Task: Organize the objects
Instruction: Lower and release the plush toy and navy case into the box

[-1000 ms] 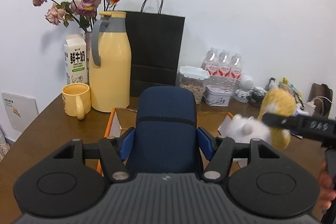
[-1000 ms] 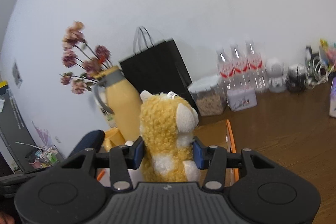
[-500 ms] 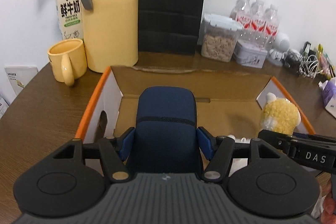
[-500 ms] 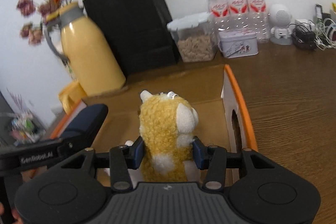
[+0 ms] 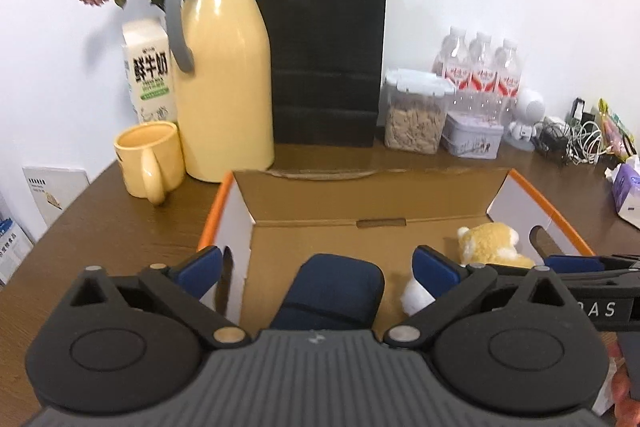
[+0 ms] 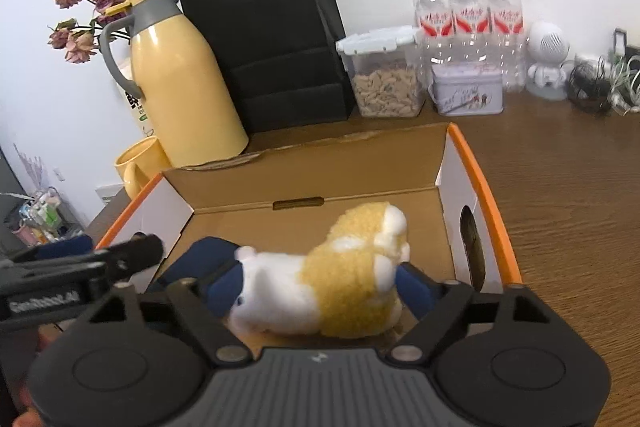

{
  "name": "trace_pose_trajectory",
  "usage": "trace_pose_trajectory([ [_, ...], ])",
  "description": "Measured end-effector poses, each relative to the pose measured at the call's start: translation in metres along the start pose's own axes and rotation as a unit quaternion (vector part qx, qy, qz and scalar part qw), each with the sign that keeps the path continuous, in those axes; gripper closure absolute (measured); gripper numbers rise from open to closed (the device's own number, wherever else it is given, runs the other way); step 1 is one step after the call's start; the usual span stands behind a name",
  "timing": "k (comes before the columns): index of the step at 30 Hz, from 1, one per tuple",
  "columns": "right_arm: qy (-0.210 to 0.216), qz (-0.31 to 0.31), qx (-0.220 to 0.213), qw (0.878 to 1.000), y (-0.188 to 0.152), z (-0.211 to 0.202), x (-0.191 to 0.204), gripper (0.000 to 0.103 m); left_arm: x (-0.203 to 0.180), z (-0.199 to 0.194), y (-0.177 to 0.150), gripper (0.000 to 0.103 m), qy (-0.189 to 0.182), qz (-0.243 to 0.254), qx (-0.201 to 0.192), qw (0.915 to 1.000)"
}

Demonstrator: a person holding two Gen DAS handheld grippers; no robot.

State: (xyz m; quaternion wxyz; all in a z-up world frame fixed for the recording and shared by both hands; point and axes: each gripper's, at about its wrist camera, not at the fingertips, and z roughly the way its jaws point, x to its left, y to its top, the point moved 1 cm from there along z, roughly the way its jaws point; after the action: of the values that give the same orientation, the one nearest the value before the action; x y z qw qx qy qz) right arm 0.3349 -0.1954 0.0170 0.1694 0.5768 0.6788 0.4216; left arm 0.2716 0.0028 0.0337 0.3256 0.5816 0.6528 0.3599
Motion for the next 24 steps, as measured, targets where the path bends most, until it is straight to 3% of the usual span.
trace_pose_trajectory([
  [2, -0.001, 0.002, -0.009, 1.0, 0.001, -0.006, 0.0, 0.002, 0.001, -0.007, 0.001, 0.0, 0.002, 0.0, -0.005, 1.0],
  [4, 0.0, 0.004, -0.017, 1.0, 0.001, -0.014, -0.001, 0.0, 0.002, -0.014, 0.002, 0.0, 0.003, 0.0, -0.011, 0.9999],
  [14, -0.019, -0.029, -0.068, 0.997, -0.009, -0.072, 0.004, 0.0, 0.015, -0.068, -0.006, 0.0, -0.003, 0.001, -0.056, 0.9984],
  [24, -0.033, -0.07, -0.112, 0.991, -0.05, -0.142, 0.003, 0.0, 0.035, -0.125, -0.038, 0.0, -0.006, 0.006, -0.092, 0.9958],
])
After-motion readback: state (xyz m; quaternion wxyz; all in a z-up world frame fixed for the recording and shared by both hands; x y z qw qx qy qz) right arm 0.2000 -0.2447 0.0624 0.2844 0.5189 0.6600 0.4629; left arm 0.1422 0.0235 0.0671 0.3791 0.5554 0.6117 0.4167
